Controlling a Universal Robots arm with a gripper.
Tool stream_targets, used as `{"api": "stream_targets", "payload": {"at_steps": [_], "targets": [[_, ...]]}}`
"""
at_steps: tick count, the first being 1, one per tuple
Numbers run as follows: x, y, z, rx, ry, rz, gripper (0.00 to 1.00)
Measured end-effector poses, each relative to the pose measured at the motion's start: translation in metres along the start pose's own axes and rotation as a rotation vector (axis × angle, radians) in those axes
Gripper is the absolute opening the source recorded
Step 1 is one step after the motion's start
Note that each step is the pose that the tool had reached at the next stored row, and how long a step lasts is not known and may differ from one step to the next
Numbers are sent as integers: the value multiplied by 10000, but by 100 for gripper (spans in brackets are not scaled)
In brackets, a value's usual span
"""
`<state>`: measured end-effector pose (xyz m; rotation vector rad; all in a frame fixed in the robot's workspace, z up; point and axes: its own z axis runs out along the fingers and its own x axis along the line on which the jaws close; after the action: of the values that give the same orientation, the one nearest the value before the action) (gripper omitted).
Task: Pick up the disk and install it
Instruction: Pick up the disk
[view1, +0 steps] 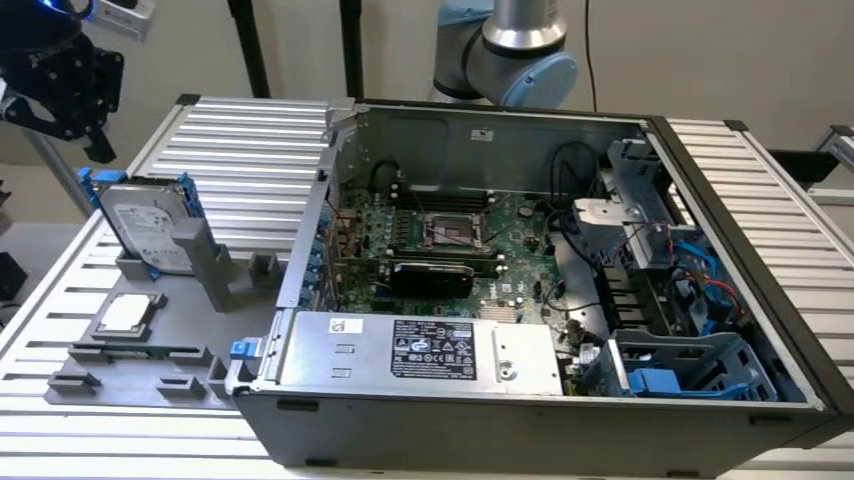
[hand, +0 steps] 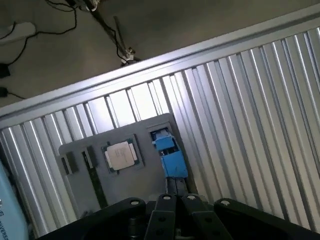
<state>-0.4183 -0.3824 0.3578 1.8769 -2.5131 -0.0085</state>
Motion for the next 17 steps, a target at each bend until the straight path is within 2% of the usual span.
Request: {"api": "stream_targets", "payload": {"at_steps": [3,6,13,17], "targets": [[0,0,8,41,-8,-546,0],[-6,3,21,46,-7,-1136,0],[-14,14,35,46,-11,-1871,0],[-16,34,42,45,-11,-2047,0]]}}
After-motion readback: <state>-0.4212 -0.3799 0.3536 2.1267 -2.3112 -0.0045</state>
